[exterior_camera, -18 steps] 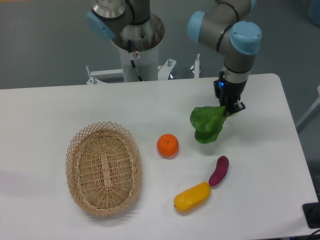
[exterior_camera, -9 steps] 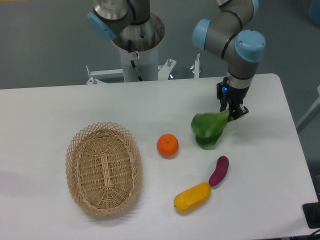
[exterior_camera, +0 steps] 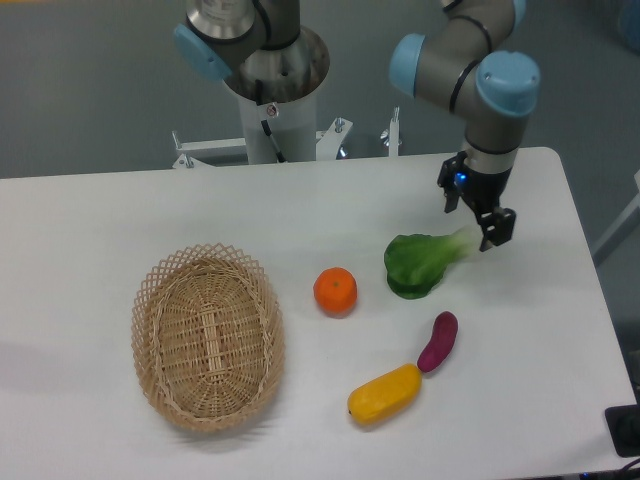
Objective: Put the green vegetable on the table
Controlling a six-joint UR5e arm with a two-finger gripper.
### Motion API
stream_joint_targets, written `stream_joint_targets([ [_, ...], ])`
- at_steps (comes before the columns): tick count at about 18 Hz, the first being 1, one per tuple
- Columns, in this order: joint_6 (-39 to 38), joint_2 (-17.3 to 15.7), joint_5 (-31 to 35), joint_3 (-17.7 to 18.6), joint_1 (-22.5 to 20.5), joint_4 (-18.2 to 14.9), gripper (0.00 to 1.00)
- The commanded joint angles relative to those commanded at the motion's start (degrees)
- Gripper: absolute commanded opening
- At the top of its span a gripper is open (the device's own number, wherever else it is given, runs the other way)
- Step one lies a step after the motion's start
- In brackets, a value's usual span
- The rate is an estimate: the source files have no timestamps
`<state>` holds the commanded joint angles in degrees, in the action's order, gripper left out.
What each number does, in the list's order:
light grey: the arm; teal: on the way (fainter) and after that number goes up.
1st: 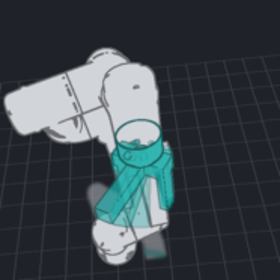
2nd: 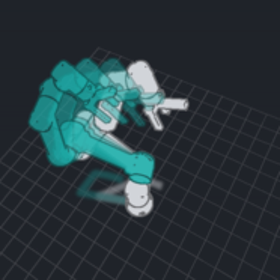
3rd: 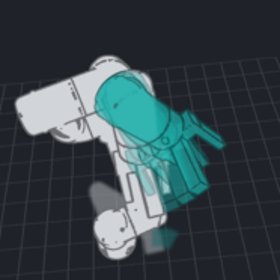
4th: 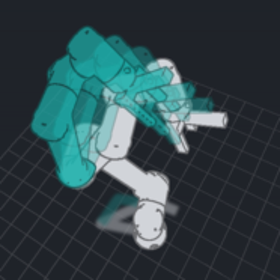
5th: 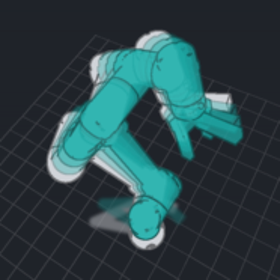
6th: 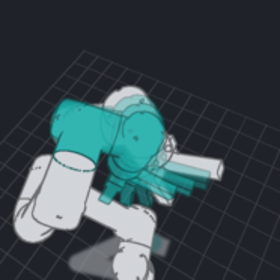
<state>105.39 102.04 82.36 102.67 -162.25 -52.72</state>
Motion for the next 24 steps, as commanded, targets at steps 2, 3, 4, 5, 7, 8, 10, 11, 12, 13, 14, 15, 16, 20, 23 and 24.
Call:
stream_joint_targets([
  [2, -1.3, -0.6, -0.6, -1.8, -0.2, -1.8, 1.00],
  [3, -2.4, -0.7, -1.2, -3.0, -0.3, -3.2, 1.00],
  [4, -3.8, -1.3, -1.6, -4.4, -0.3, -4.8, 1.00],
  [5, -4.7, -1.7, -1.8, -6.1, -0.4, -6.8, 1.00],
  [7, -4.8, -1.8, -1.8, -10.2, -0.5, -11.7, 1.00],
  [8, -4.8, -1.8, -1.8, -12.0, -0.7, -14.0, 1.00],
  [10, -4.8, -1.8, -1.8, -14.2, -1.0, -16.5, 1.00],
  [11, -4.8, -1.8, -1.9, -14.7, -1.0, -16.8, 1.00],
  [12, -4.8, -1.8, -1.9, -15.1, -1.0, -16.7, 1.00],
  [13, -4.8, -1.8, -1.9, -15.6, -1.0, -16.7, 1.00],
  [14, -4.9, -1.8, -1.9, -16.3, -1.1, -16.8, 1.00],
  [15, -4.9, -1.7, -1.9, -16.5, -1.1, -16.8, 1.00],
  [16, -4.9, -1.7, -2.0, -16.7, -1.1, -16.6, 1.00],
  [20, -4.9, -1.3, -2.1, -17.4, -1.8, -16.5, 1.00],
  [23, -5.1, -1.3, -3.1, -17.4, -2.1, -16.5, 1.00],
  [24, -5.5, -1.3, -3.1, -17.4, -2.1, -16.5, 1.00],
])
